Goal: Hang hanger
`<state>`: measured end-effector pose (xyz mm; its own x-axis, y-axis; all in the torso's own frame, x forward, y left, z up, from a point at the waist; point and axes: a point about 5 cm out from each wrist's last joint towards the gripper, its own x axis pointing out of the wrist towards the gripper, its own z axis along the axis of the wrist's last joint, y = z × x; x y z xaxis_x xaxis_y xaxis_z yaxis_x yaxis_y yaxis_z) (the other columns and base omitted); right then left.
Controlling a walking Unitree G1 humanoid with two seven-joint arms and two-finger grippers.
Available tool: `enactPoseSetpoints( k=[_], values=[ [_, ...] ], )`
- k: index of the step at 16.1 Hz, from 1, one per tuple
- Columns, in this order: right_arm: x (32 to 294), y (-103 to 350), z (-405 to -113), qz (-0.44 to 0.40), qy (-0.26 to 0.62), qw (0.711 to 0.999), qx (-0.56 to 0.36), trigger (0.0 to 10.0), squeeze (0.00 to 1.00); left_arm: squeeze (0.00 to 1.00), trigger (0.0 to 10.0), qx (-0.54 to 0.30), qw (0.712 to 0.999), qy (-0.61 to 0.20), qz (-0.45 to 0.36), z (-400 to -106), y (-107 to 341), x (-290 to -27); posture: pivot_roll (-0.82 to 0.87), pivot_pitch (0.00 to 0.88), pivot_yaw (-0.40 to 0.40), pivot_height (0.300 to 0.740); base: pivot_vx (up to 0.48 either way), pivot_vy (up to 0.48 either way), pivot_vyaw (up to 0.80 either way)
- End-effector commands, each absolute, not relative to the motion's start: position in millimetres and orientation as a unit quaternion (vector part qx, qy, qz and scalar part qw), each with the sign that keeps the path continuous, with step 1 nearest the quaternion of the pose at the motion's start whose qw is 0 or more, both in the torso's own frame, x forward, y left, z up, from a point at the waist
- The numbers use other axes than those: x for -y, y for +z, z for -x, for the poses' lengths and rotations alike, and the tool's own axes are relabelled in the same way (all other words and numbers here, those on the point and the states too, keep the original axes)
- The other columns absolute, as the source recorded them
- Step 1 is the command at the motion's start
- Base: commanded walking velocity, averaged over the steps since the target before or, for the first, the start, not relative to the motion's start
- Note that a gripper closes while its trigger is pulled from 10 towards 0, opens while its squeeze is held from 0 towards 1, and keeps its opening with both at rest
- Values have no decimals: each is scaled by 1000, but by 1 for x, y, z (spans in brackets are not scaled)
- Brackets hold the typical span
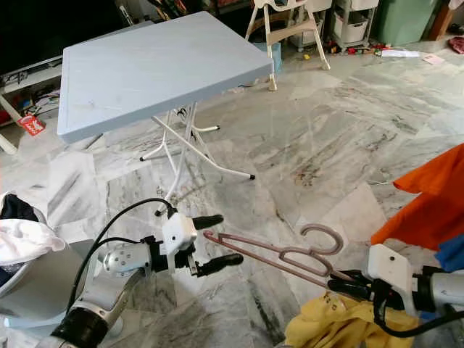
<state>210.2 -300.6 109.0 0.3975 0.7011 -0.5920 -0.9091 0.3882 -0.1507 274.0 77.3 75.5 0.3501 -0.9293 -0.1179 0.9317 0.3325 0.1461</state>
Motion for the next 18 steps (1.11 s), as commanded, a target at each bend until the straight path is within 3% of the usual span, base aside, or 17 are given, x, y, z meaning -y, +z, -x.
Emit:
enactPoseSetpoints(
  k=[1, 4, 5, 6, 12, 15, 17, 18],
  values=[
    [296, 114, -211, 247, 519, 790, -214, 10000, 0, 1000, 10000, -16, 807, -580, -109, -274, 73, -79, -250, 80, 139, 740, 0, 0, 0],
    [293, 115, -211, 248, 524, 787, -211, 10000, 0, 1000, 10000, -26, 793, -597, -115, -273, 68, -76, -256, 84, 142, 740, 0, 0, 0],
    [292, 115, -210, 248, 529, 783, -211, 10000, 0, 459, 10000, -27, 786, -605, -122, -274, 67, -72, -256, 87, 142, 740, 0, 0, 0],
    [291, 115, -210, 248, 534, 780, -212, 10000, 0, 0, 10000, -25, 784, -608, -126, -276, 68, -70, -257, 88, 143, 740, 0, 0, 0],
    [271, 113, -218, 266, 560, 761, -191, 10000, 0, 0, 10000, -11, 775, -619, -126, -283, 75, -53, -257, 92, 140, 740, 0, 0, 0],
    [267, 116, -224, 279, 563, 756, -182, 10000, 0, 0, 10000, -36, 743, -657, -123, -275, 67, -48, -257, 97, 138, 740, 0, 0, 0],
    [266, 116, -225, 283, 564, 755, -181, 10000, 0, 0, 9765, -40, 737, -664, -118, -274, 66, -46, -258, 98, 138, 740, 0, 0, 0],
    [266, 116, -226, 284, 565, 753, -181, 10000, 0, 0, 0, -47, 731, -671, -115, -274, 64, -45, -259, 98, 137, 740, 0, 0, 0]
  ],
)
